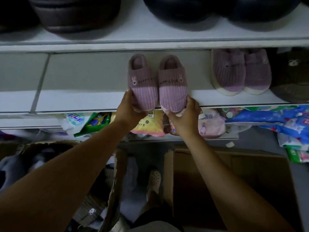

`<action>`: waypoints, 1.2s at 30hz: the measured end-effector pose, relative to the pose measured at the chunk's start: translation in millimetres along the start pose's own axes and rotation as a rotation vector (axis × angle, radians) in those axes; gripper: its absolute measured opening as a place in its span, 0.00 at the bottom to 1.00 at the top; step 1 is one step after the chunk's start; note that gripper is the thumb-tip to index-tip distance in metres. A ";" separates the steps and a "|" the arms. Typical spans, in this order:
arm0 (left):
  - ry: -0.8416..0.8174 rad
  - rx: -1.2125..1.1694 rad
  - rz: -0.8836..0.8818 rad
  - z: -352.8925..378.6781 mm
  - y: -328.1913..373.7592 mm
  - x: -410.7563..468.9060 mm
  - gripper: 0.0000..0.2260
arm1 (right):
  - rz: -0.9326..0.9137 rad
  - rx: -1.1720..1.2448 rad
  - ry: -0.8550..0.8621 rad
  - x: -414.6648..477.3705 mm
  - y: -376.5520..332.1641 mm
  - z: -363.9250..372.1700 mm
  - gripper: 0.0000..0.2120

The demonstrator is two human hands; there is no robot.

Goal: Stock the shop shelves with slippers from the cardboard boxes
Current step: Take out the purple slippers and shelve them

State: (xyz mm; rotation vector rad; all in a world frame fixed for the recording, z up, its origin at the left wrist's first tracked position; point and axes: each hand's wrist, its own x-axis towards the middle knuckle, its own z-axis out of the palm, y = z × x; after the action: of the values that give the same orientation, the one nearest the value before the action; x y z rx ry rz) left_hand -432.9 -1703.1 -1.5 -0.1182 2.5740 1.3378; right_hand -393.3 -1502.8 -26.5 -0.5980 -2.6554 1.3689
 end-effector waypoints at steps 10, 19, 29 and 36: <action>-0.002 0.204 0.065 -7.7 13.2 57.3 0.37 | -0.131 -0.013 -0.107 61.0 -9.5 3.8 0.46; -0.044 0.300 0.098 -15.7 5.0 68.9 0.36 | -0.191 -0.070 -0.110 80.6 -11.0 12.5 0.44; -0.031 0.269 0.074 -24.9 -9.6 20.2 0.36 | -0.186 -0.167 -0.121 23.0 -17.6 -0.6 0.39; -0.063 0.417 0.141 -81.1 -69.2 -74.4 0.36 | -0.254 -0.359 -0.238 -89.7 -29.3 13.0 0.43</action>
State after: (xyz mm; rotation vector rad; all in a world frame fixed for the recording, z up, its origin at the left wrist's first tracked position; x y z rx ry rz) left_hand -362.4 -1812.0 6.7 0.1784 2.7829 0.7997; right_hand -323.0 -1562.4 -2.4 -0.1161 -3.0642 0.9562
